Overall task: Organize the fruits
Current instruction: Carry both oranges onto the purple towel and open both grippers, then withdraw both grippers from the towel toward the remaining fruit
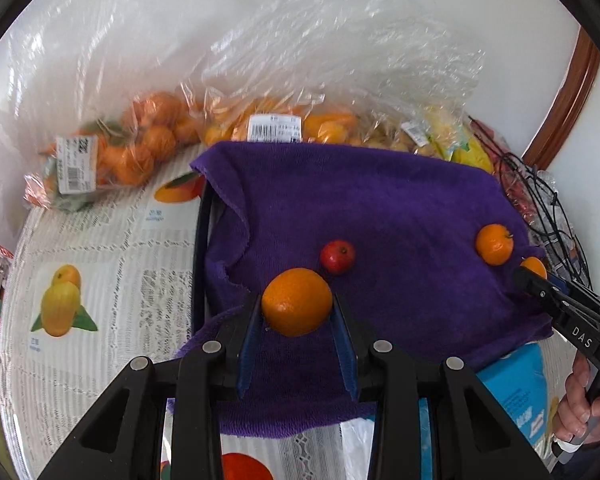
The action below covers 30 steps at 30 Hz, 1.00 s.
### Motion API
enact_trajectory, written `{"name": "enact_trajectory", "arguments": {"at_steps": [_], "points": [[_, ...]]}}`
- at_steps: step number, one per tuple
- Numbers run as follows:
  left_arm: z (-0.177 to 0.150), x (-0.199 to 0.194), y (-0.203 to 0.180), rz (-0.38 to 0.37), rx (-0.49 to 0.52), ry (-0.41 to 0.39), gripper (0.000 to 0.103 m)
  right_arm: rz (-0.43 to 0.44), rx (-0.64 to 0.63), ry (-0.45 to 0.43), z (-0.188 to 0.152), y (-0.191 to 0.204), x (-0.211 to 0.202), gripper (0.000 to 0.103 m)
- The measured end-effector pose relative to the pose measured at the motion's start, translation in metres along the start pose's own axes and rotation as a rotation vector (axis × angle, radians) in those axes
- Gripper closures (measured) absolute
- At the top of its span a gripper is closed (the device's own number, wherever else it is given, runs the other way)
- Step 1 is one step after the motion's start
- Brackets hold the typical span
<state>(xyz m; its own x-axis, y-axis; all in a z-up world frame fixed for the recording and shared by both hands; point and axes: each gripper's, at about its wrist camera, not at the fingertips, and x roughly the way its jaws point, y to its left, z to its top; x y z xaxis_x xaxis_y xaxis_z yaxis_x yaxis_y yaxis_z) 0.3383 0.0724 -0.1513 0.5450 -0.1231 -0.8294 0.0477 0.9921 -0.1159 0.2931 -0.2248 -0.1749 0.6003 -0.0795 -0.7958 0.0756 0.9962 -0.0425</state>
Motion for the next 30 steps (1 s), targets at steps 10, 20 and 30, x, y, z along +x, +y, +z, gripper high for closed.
{"name": "enact_trajectory", "arguments": {"at_steps": [10,20,30], "points": [[-0.006,0.021,-0.001,-0.023,-0.005,0.059,0.07,-0.018,-0.016,0.045,-0.008,-0.001,0.016,0.07],[-0.012,-0.01,0.003,0.015,-0.018,0.015,0.053,-0.026,-0.021,-0.057,-0.006,0.009,-0.035,0.046],[-0.057,-0.075,-0.003,0.044,0.01,-0.069,0.052,-0.053,-0.053,-0.083,-0.058,0.032,-0.097,0.046]]}}
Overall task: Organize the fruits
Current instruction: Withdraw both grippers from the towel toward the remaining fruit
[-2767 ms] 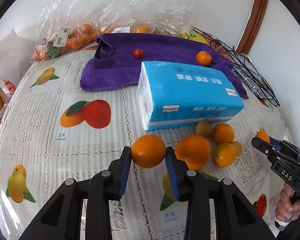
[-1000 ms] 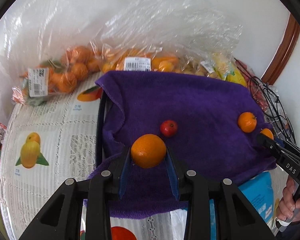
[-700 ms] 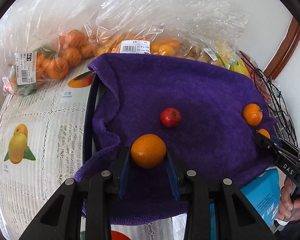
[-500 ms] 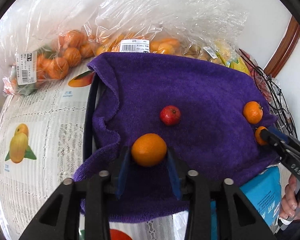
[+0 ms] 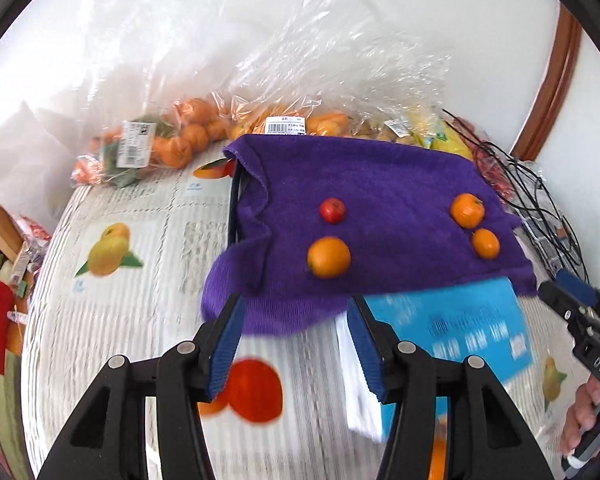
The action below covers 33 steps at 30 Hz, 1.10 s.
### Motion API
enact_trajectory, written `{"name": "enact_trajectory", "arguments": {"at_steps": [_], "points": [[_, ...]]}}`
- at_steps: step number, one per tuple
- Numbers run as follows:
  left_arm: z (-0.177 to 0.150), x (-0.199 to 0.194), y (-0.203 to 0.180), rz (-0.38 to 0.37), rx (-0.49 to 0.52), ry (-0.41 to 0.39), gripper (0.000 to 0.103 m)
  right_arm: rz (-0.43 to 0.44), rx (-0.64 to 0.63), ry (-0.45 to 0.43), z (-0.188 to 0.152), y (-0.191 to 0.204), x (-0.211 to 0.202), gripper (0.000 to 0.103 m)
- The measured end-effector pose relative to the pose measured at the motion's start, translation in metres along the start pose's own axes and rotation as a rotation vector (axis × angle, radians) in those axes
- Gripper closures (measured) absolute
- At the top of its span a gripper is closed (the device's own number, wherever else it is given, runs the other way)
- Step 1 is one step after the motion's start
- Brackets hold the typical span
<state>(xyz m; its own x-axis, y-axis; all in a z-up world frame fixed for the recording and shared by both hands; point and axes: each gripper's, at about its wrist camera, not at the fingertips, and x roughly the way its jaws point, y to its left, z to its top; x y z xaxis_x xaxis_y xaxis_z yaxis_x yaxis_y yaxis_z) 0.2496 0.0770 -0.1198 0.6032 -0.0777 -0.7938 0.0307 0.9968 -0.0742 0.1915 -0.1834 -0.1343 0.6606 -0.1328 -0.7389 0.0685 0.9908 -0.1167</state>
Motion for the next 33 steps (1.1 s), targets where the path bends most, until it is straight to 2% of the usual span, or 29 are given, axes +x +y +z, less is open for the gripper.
{"name": "enact_trajectory", "arguments": {"at_steps": [8,10,15,18,24,33], "points": [[-0.044,-0.037,0.003,-0.023,-0.003,-0.015,0.052,0.072,-0.016,0.052,-0.054,0.021,-0.023,0.049],[-0.054,-0.04,0.003,-0.025,0.003,-0.014,0.052,0.075,-0.036,0.061,-0.068,0.027,-0.025,0.057],[-0.073,-0.048,0.002,-0.035,0.0,-0.01,0.052,0.102,-0.044,0.086,-0.093,0.036,-0.025,0.067],[-0.082,-0.051,0.002,-0.031,-0.002,-0.011,0.052,0.116,-0.045,0.088,-0.1,0.04,-0.025,0.068],[-0.095,-0.054,0.005,-0.028,-0.007,-0.004,0.052,0.093,-0.05,0.094,-0.103,0.038,-0.021,0.07],[-0.097,-0.05,0.004,-0.026,-0.004,0.005,0.052,0.104,-0.059,0.119,-0.106,0.034,-0.015,0.071]]}}
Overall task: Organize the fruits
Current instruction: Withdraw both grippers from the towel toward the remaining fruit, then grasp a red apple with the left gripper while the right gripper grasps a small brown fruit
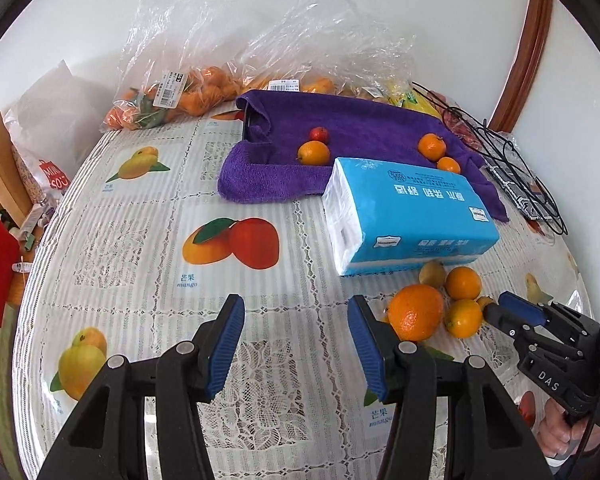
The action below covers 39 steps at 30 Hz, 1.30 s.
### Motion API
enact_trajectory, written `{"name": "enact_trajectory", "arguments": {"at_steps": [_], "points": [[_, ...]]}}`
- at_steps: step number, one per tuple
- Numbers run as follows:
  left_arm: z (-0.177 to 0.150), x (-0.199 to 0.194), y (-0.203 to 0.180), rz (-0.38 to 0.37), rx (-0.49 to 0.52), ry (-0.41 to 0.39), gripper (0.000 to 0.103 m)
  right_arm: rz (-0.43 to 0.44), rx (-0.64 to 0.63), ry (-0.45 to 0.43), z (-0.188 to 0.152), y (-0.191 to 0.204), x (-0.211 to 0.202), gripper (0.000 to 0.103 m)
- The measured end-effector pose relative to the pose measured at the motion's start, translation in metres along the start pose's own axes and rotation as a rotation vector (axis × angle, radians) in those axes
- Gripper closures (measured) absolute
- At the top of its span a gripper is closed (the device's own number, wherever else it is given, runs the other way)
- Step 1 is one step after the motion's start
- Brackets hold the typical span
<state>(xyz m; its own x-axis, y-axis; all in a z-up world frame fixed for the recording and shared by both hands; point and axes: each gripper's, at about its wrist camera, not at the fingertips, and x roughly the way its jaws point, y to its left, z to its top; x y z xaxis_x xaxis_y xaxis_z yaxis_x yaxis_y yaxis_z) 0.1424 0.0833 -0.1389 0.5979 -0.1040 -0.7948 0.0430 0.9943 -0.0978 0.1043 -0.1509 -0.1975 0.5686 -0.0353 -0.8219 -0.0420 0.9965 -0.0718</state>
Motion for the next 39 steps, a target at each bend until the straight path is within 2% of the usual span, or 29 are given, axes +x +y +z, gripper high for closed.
{"name": "enact_trajectory", "arguments": {"at_steps": [6,7,9,12,22,28,34,36,39], "points": [[-0.003,0.004,-0.001,-0.004,0.01,0.01,0.052,-0.012,0.014,0.01,0.0,-0.004,0.014,0.071],[-0.004,0.005,-0.001,-0.006,0.011,0.014,0.052,-0.014,0.015,0.003,0.001,-0.004,0.015,0.076],[-0.006,0.007,-0.001,-0.01,0.007,0.02,0.052,-0.013,0.009,0.006,0.001,-0.005,0.014,0.078],[-0.009,0.01,-0.007,-0.037,0.012,0.036,0.052,-0.004,0.021,-0.001,0.0,-0.008,0.011,0.078],[-0.023,0.01,-0.047,-0.156,0.089,0.053,0.052,-0.067,0.06,-0.011,-0.015,-0.034,-0.003,0.078],[-0.034,0.022,-0.067,-0.168,0.137,0.092,0.052,-0.063,0.084,-0.02,-0.024,-0.041,-0.011,0.078],[-0.037,0.032,-0.072,-0.127,0.161,0.095,0.068,-0.068,0.051,-0.04,-0.028,-0.038,-0.012,0.078],[-0.037,0.033,-0.071,-0.118,0.16,0.092,0.078,-0.063,0.044,-0.038,-0.029,-0.038,-0.012,0.076],[-0.037,0.032,-0.069,-0.114,0.171,0.086,0.078,-0.055,0.037,-0.044,-0.03,-0.037,-0.012,0.073]]}}
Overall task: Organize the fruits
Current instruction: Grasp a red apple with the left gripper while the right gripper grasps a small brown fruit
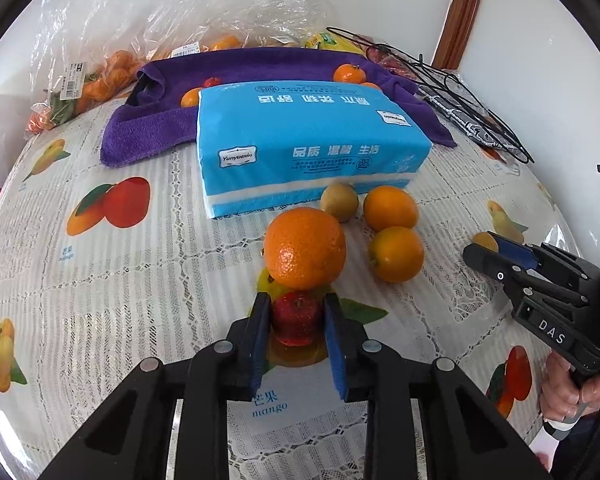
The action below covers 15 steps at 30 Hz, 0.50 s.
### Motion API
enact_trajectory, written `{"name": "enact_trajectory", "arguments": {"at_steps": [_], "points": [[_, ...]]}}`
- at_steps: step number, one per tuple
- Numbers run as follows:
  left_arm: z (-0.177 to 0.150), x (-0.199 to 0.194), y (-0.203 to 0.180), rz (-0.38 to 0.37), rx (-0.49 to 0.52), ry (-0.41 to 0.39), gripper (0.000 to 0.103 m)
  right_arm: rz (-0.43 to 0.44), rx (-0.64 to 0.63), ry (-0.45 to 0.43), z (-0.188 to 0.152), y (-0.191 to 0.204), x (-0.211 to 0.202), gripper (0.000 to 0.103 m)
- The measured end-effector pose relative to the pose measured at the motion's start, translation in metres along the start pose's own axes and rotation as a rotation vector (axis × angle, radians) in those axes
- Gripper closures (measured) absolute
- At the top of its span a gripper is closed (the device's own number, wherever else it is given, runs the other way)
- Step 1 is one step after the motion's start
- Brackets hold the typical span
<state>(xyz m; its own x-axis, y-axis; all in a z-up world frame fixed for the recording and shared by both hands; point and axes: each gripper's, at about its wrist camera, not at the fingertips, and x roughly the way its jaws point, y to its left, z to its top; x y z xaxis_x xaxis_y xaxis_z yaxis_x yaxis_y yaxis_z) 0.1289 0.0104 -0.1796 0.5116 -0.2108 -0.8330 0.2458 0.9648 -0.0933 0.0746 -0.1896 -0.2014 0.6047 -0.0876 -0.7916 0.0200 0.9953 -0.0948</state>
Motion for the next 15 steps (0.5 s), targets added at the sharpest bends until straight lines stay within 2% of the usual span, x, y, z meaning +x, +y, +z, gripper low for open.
{"name": "enact_trajectory", "arguments": {"at_steps": [3,9,13,14,15], "points": [[-0.004,-0.001,0.004,0.02,-0.006,-0.021,0.078,0.022,-0.004,0.0,0.0,0.001,0.0,0.066],[-0.011,-0.002,0.002,0.067,0.022,-0.081,0.076,0.037,0.024,-0.002,0.012,-0.007,0.01,0.065],[-0.012,-0.003,0.005,0.062,-0.004,-0.09,0.077,0.03,0.006,0.003,0.019,-0.003,0.015,0.065],[-0.012,-0.004,0.007,0.062,-0.007,-0.092,0.077,0.028,-0.005,0.004,0.019,-0.001,0.016,0.066],[-0.012,-0.004,0.007,0.061,-0.007,-0.094,0.077,0.026,-0.016,0.006,0.019,0.002,0.016,0.074]]}}
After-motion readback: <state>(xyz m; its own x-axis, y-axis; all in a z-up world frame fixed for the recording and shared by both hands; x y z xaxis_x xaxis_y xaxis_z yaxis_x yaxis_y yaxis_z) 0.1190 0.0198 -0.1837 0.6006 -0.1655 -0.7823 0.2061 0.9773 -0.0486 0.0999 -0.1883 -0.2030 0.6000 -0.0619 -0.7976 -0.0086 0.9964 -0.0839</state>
